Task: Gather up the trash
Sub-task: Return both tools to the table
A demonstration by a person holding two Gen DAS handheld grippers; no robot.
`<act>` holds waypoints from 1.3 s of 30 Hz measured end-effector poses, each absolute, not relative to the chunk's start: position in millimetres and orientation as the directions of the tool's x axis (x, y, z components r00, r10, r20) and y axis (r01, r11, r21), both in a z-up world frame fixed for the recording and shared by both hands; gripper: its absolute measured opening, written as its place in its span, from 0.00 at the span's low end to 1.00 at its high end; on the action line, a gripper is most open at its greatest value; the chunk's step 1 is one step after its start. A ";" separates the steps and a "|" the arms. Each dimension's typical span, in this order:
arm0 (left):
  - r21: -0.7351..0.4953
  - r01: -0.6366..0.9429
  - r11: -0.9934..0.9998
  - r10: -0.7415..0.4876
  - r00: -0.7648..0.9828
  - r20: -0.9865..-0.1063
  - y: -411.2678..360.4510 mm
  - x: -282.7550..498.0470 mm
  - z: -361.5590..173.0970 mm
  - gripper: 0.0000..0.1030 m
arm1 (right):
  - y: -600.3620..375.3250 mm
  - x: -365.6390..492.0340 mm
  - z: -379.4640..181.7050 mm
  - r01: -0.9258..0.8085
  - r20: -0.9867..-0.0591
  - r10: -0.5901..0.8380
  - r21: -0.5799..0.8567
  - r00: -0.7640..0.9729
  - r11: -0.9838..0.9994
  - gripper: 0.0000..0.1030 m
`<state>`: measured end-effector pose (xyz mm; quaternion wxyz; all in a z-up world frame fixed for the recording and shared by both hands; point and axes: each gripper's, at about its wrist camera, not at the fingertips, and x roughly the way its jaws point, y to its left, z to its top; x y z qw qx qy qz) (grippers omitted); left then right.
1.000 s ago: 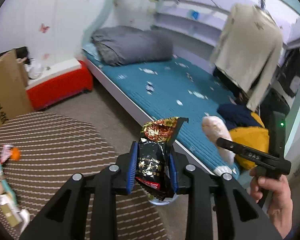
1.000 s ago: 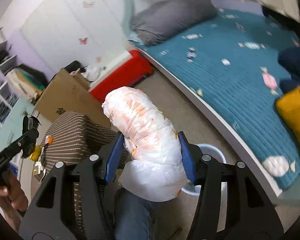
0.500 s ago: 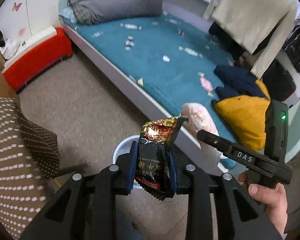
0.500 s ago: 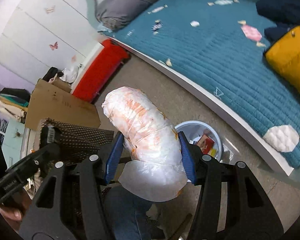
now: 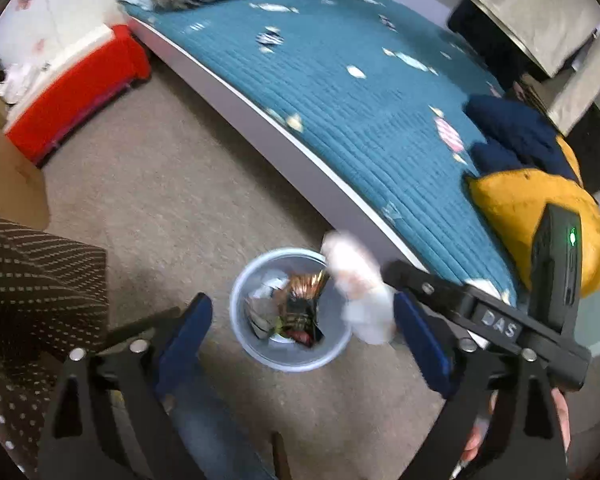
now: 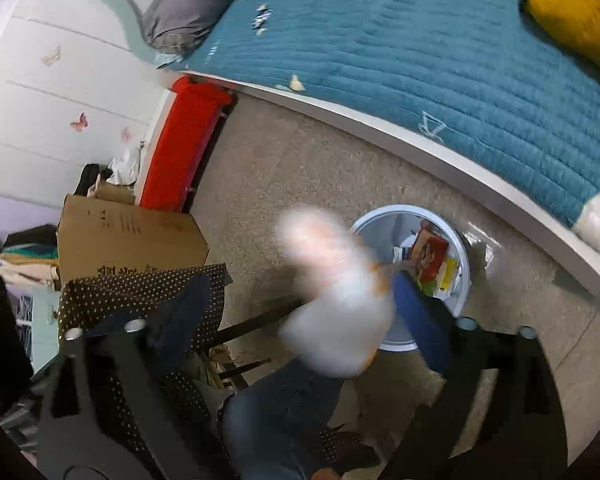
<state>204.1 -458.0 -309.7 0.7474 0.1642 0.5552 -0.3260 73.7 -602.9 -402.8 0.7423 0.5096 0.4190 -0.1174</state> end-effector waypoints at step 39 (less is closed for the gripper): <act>-0.166 0.536 0.828 -0.488 0.540 -0.686 -236.0 145.2 -110.4 0.88 | -458.9 57.9 -168.2 0.374 -0.657 -0.034 0.384 0.753 0.844 0.94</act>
